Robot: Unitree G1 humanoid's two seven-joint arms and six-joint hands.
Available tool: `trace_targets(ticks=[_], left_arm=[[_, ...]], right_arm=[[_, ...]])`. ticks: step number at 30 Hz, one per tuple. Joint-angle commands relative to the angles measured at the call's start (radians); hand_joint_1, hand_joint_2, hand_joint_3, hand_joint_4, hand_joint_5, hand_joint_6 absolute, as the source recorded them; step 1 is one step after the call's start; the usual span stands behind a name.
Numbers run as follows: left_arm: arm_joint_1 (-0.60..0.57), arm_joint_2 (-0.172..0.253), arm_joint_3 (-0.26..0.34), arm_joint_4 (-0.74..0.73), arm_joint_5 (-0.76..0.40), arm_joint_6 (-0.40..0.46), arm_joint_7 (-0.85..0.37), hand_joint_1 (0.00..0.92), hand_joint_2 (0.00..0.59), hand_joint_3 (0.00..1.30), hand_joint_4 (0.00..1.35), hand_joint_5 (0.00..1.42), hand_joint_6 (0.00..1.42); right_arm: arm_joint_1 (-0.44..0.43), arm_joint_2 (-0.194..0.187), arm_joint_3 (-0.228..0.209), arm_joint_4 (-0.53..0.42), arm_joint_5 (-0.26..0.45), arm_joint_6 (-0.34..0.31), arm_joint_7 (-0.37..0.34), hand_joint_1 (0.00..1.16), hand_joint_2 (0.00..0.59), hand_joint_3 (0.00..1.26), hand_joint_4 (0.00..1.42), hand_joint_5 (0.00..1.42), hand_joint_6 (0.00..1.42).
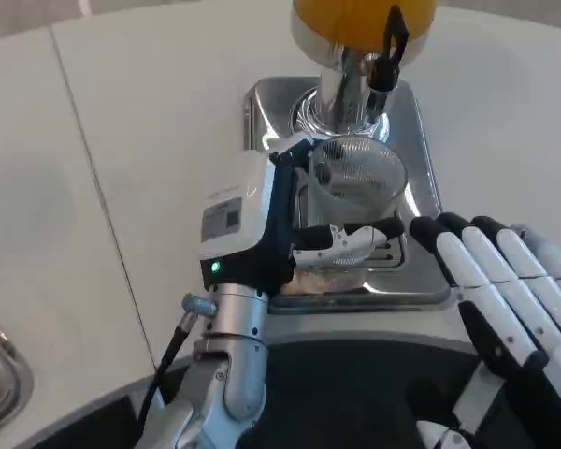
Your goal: Grasp the cup under the faucet to collect the drink, then remove the cup.
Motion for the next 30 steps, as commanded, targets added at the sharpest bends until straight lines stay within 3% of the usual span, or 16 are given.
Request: trace_targets(ticks=[1, 3, 6, 8, 9, 11, 14, 20, 22, 26, 30], left_arm=[[-0.010, -0.007, -0.007, 0.009, -0.013, 0.006, 0.028, 0.764, 0.000, 1.05, 1.02, 1.30, 1.42], [-0.009, -0.008, -0.008, 0.012, -0.014, 0.011, 0.037, 0.751, 0.000, 1.04, 1.03, 1.31, 1.42], [-0.011, -0.006, -0.009, 0.018, -0.021, 0.006, 0.040, 0.712, 0.000, 0.87, 0.97, 1.19, 1.41], [-0.012, 0.002, -0.013, 0.019, -0.020, -0.005, 0.040, 0.651, 0.000, 0.72, 0.79, 1.07, 1.30], [-0.012, 0.006, -0.017, 0.018, -0.016, -0.008, 0.040, 0.573, 0.000, 0.62, 0.69, 1.02, 1.27], [-0.009, 0.011, -0.020, 0.011, -0.016, -0.013, 0.039, 0.507, 0.012, 0.53, 0.60, 0.98, 1.24], [-0.003, 0.019, -0.021, 0.005, -0.024, -0.018, 0.028, 0.429, 0.027, 0.46, 0.53, 0.93, 1.17], [-0.002, 0.027, -0.026, 0.003, -0.030, -0.023, 0.024, 0.398, 0.030, 0.36, 0.38, 0.81, 1.04], [-0.006, 0.029, -0.027, 0.002, -0.033, -0.029, 0.018, 0.386, 0.027, 0.34, 0.33, 0.75, 0.94], [-0.002, 0.047, -0.025, -0.005, -0.055, -0.049, -0.019, 0.286, 0.016, 0.18, 0.12, 0.47, 0.49], [0.015, 0.075, -0.013, -0.044, -0.076, -0.059, -0.049, 0.205, 0.000, 0.11, 0.04, 0.39, 0.39]], right_arm=[[0.000, 0.011, 0.009, -0.015, -0.014, 0.008, 0.012, 0.15, 0.522, 0.00, 0.00, 0.00, 0.00], [-0.002, 0.013, 0.011, -0.015, -0.016, 0.008, 0.015, 0.15, 0.522, 0.00, 0.00, 0.00, 0.00], [0.005, 0.018, 0.011, -0.015, -0.017, 0.003, 0.015, 0.15, 0.522, 0.00, 0.00, 0.00, 0.00], [0.010, 0.020, 0.010, -0.015, -0.018, 0.000, 0.013, 0.15, 0.522, 0.00, 0.00, 0.00, 0.00], [0.014, 0.023, 0.011, -0.015, -0.019, 0.000, 0.012, 0.15, 0.522, 0.00, 0.00, 0.00, 0.00], [0.016, 0.028, 0.013, -0.015, -0.022, 0.003, 0.011, 0.15, 0.522, 0.00, 0.00, 0.00, 0.00], [0.013, 0.031, 0.012, -0.015, -0.022, 0.005, 0.012, 0.15, 0.522, 0.00, 0.00, 0.00, 0.00], [0.015, 0.031, 0.016, -0.015, -0.018, 0.007, 0.016, 0.15, 0.522, 0.00, 0.00, 0.00, 0.00], [0.010, 0.028, 0.015, -0.015, -0.016, 0.012, 0.017, 0.15, 0.522, 0.00, 0.00, 0.00, 0.00], [0.005, 0.019, 0.013, -0.015, -0.010, 0.025, 0.016, 0.15, 0.522, 0.00, 0.00, 0.00, 0.00], [0.003, 0.013, 0.017, -0.015, -0.009, 0.033, 0.012, 0.15, 0.521, 0.00, 0.00, 0.00, 0.00]])
